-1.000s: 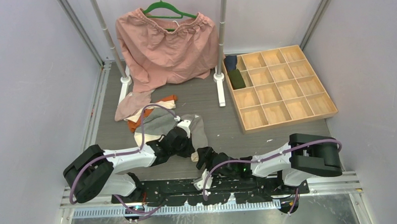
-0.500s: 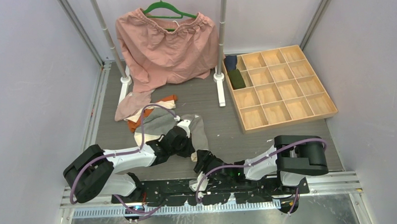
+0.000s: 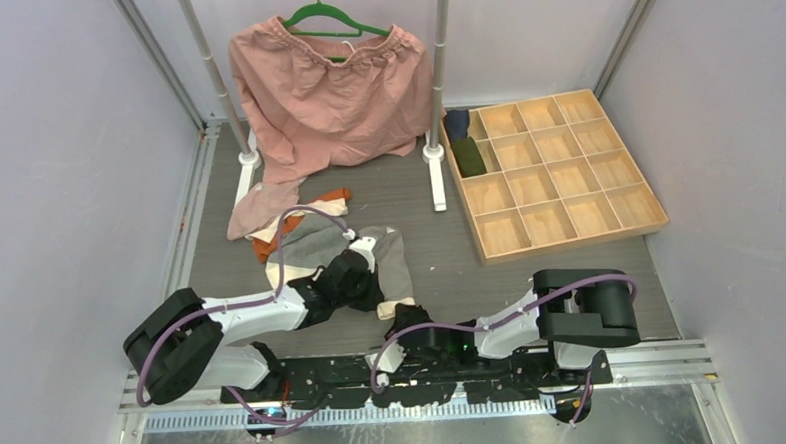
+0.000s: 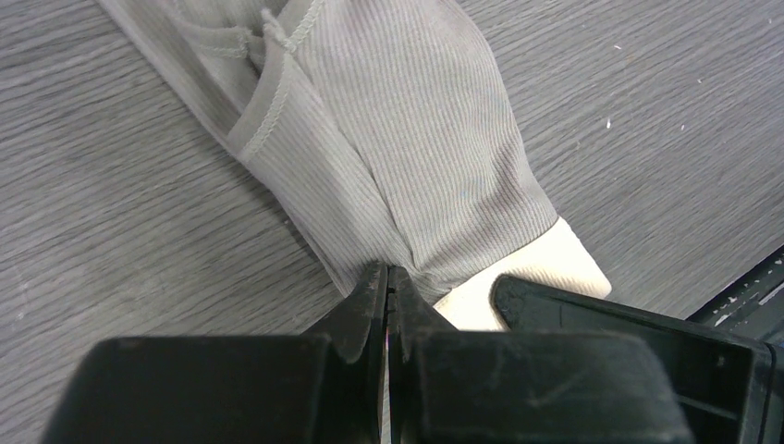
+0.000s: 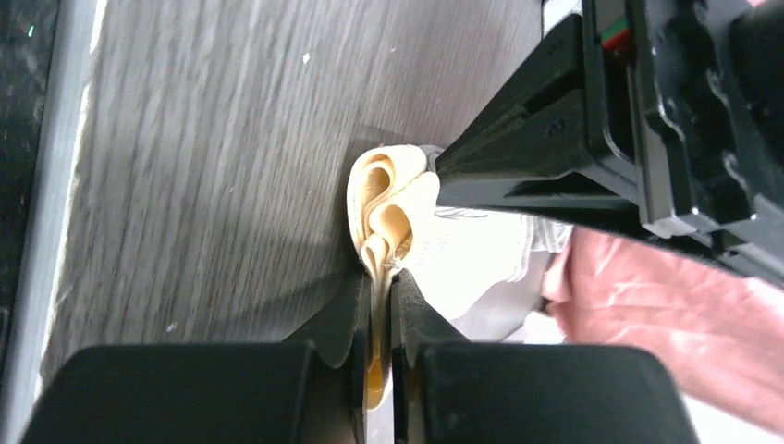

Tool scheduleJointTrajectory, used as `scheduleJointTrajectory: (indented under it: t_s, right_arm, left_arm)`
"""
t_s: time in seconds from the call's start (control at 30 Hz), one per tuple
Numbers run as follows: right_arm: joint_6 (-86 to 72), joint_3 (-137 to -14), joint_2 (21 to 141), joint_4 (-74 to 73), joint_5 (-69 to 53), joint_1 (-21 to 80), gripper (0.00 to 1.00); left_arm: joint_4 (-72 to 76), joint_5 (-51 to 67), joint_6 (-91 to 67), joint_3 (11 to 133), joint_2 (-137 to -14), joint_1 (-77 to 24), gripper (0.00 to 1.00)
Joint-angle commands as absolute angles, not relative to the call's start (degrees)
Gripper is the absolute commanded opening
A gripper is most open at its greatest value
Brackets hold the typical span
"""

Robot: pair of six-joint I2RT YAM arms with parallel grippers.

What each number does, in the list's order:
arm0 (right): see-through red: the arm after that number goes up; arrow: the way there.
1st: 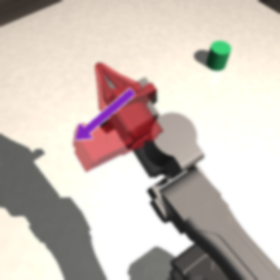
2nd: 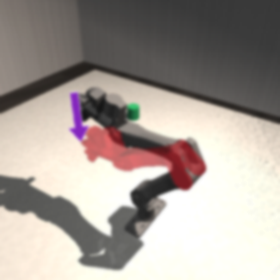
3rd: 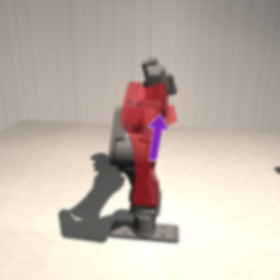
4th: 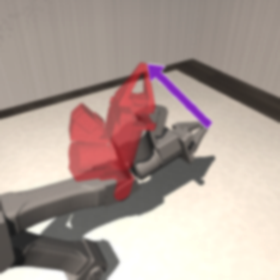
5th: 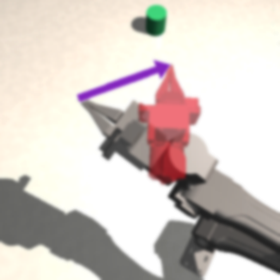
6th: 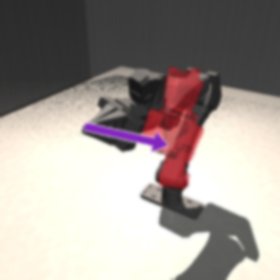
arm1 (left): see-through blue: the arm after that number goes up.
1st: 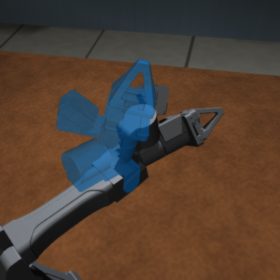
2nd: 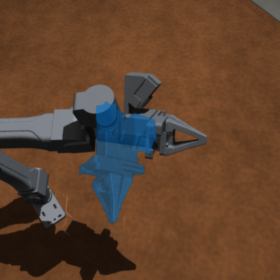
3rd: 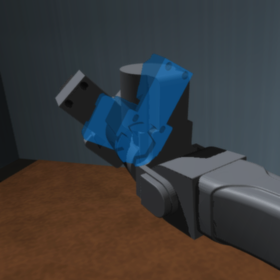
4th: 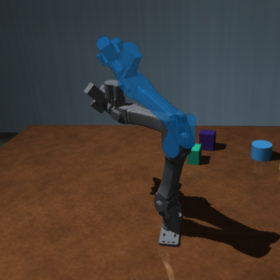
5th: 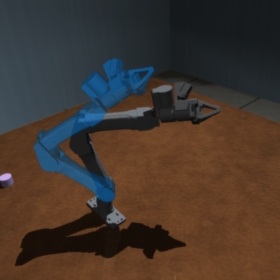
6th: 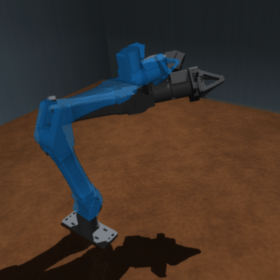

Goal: Roll the underwear
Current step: Roll the underwear to the center of the board.

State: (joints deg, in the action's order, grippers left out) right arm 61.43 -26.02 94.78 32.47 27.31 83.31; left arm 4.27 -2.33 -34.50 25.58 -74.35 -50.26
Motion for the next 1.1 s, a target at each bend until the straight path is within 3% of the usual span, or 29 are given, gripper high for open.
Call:
scheduleJointTrajectory:
  t_s: [0.0, 0.2, 0.5, 1.07]
  right_arm:
    - [47.08, -30.70, 91.47, 26.10, 31.86, 83.55, 0.01]
    - [35.98, -38.20, 90.26, 7.28, 28.49, 83.51, 0.01]
    - [28.13, -38.80, 86.52, 4.83, 20.63, 82.58, 0.01]
    - [3.96, -40.39, 78.11, 0.76, -1.62, 72.74, 0.01]
  left_arm:
    - [-1.62, -3.93, -33.72, 25.80, -70.46, -49.62, 0.01]
    - [-7.11, -6.85, -34.26, 27.99, -62.43, -49.17, 0.01]
    - [-13.86, -13.70, -36.97, 25.45, -48.45, -48.96, 0.13]
    - [-18.32, -12.67, -39.29, 21.91, -38.35, -48.96, 0.10]
